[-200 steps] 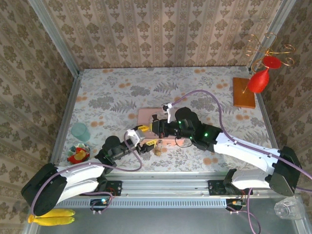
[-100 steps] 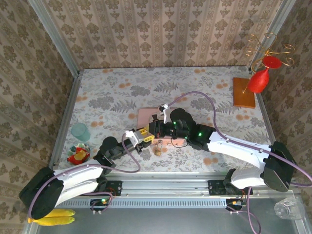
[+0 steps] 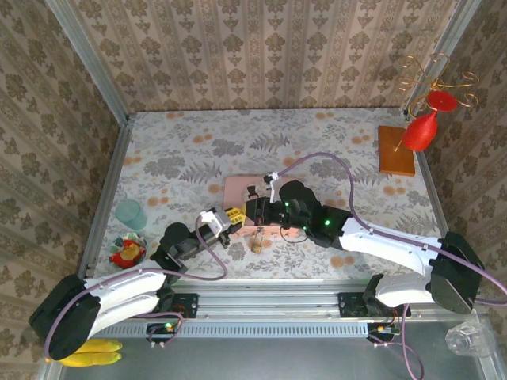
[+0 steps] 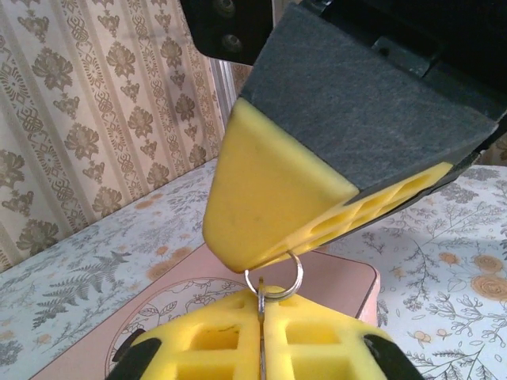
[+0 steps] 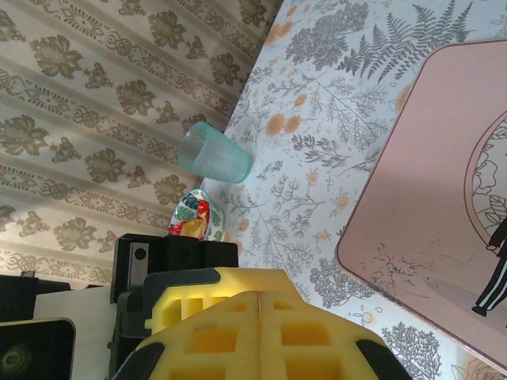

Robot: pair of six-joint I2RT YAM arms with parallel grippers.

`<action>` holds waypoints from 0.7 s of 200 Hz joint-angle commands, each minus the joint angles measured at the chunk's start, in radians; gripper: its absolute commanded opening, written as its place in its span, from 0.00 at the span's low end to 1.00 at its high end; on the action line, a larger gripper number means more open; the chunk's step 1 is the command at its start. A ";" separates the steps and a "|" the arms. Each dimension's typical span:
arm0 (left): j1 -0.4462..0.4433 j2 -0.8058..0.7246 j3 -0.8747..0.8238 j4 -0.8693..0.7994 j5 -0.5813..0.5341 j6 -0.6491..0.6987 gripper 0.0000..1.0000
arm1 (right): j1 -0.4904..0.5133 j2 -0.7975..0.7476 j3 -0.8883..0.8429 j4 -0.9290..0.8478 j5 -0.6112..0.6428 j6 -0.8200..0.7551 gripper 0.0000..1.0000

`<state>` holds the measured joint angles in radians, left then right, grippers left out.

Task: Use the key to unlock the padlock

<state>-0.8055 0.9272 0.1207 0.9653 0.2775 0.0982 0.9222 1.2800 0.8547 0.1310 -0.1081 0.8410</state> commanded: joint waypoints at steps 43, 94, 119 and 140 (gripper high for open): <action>-0.003 -0.014 -0.003 -0.024 -0.008 0.003 0.00 | 0.006 -0.057 -0.036 0.021 0.076 -0.002 0.00; -0.002 -0.048 0.066 -0.220 0.026 0.048 0.00 | -0.022 -0.105 -0.007 -0.138 0.081 -0.174 0.22; 0.002 -0.062 0.117 -0.334 0.049 0.077 0.00 | -0.076 -0.164 -0.029 -0.192 0.063 -0.419 0.35; 0.005 -0.064 0.165 -0.422 0.128 0.118 0.00 | -0.114 -0.249 -0.107 -0.144 -0.018 -0.648 0.38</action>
<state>-0.8101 0.8803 0.2150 0.6903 0.3153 0.1474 0.8394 1.1233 0.8131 -0.0032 -0.0669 0.5163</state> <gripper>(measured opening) 0.064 0.369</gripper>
